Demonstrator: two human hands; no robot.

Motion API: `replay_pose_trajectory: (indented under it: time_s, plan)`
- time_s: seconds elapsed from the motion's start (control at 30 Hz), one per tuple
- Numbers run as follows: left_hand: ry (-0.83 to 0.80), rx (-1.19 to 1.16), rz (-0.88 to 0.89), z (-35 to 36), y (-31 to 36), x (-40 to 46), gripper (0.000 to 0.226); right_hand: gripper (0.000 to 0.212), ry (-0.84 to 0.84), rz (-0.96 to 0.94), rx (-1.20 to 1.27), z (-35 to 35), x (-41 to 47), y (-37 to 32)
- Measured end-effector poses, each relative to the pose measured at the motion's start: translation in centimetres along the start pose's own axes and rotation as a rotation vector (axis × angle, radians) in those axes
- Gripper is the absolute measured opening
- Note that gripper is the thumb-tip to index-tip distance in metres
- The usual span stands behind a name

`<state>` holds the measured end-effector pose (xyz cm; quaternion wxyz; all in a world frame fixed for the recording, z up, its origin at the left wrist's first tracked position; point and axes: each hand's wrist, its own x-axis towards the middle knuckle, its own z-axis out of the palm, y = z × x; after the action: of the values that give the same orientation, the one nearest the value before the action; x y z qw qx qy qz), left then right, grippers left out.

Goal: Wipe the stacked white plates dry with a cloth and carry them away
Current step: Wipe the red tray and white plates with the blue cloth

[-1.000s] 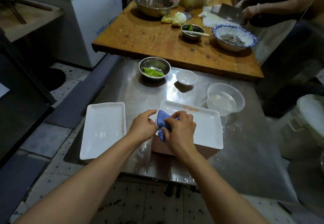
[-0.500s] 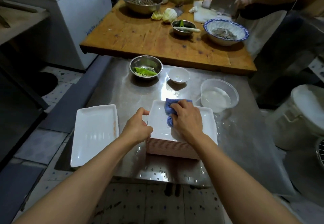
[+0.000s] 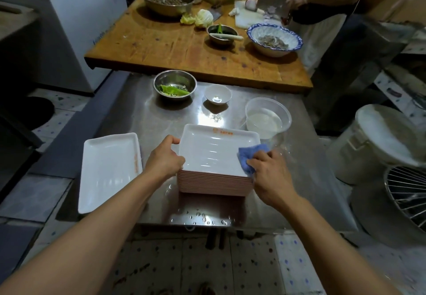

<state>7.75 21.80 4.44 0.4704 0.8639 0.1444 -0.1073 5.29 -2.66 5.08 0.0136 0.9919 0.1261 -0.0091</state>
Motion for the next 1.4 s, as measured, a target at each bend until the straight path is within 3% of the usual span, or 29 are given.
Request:
replay_pose_trajectory:
  time_s: [0.2, 0.33, 0.5, 0.6, 0.87, 1.03, 1.2, 1.4]
  plan:
    - [-0.052, -0.138, -0.003, -0.5, -0.6, 0.1, 0.048, 0.040, 0.003, -0.012, 0.364, -0.1, -1.4, -3.9]
    - [-0.094, -0.241, -0.007, -0.8, -1.2, 0.1, 0.043, 0.049, -0.134, -0.100, 0.517, -0.4, 1.2, -8.1]
    - [-0.137, -0.268, 0.008, -1.1, -1.6, 0.2, 0.039, 0.035, -0.234, -0.066, 0.769, -0.9, 4.1, -10.5]
    - [-0.106, -0.191, 0.048, -0.5, -1.6, 0.1, 0.039, 0.031, -0.156, -0.042, 0.669, -0.3, 5.3, -10.1]
    - [-0.027, 0.000, 0.010, 0.2, -0.9, 0.4, 0.046, 0.048, -0.004, -0.010, 0.381, 0.6, 8.1, -8.0]
    - [0.023, 0.011, 0.029, 0.6, -1.1, 0.3, 0.040, 0.035, 0.032, 0.137, 0.350, 0.1, 6.5, -3.2]
    - [0.035, -0.003, 0.024, 0.9, -1.3, 0.2, 0.042, 0.022, -0.023, 0.185, 0.250, -0.7, 4.4, -0.5]
    - [0.035, 0.000, 0.013, 1.0, -1.1, -0.1, 0.043, 0.020, -0.094, 0.083, 0.419, -0.9, 1.8, -3.1]
